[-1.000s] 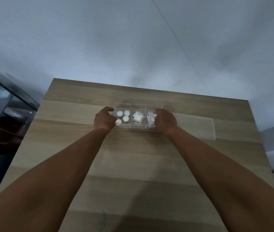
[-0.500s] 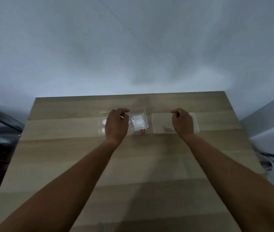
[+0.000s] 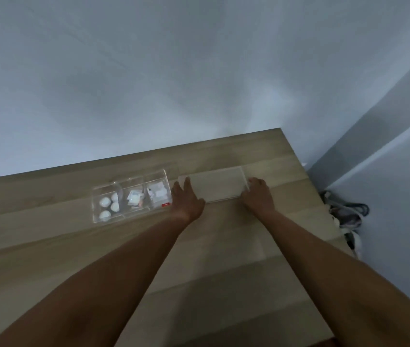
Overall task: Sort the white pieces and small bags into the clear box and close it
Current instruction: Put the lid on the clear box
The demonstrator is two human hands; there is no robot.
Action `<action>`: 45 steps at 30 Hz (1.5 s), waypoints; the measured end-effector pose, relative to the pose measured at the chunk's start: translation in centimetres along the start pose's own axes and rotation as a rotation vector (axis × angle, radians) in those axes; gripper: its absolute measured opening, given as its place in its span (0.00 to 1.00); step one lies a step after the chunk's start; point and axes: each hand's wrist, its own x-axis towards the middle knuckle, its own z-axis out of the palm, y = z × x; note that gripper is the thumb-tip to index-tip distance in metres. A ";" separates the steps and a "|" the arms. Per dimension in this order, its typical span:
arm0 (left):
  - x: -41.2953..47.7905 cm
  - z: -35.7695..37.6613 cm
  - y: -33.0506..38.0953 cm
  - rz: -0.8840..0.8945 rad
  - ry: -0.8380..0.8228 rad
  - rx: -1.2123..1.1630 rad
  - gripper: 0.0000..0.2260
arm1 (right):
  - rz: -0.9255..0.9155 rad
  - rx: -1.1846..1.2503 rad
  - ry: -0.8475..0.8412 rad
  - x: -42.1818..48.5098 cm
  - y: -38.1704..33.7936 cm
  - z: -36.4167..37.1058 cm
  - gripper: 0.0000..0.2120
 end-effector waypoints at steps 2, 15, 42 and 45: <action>0.2 0.6 0.2 -0.041 0.001 -0.008 0.40 | -0.014 0.016 -0.054 -0.1 0.0 0.0 0.23; -0.9 -0.1 0.8 0.052 0.255 -0.323 0.33 | 0.006 0.264 0.210 -0.6 -1.9 -0.6 0.25; -4.7 -12.0 -16.3 -0.251 0.434 -0.409 0.25 | -0.181 0.215 -0.030 -8.6 -17.6 11.3 0.22; -4.7 -11.9 -16.3 -0.253 0.437 -0.423 0.26 | -0.178 0.216 -0.028 -8.7 -17.5 11.2 0.23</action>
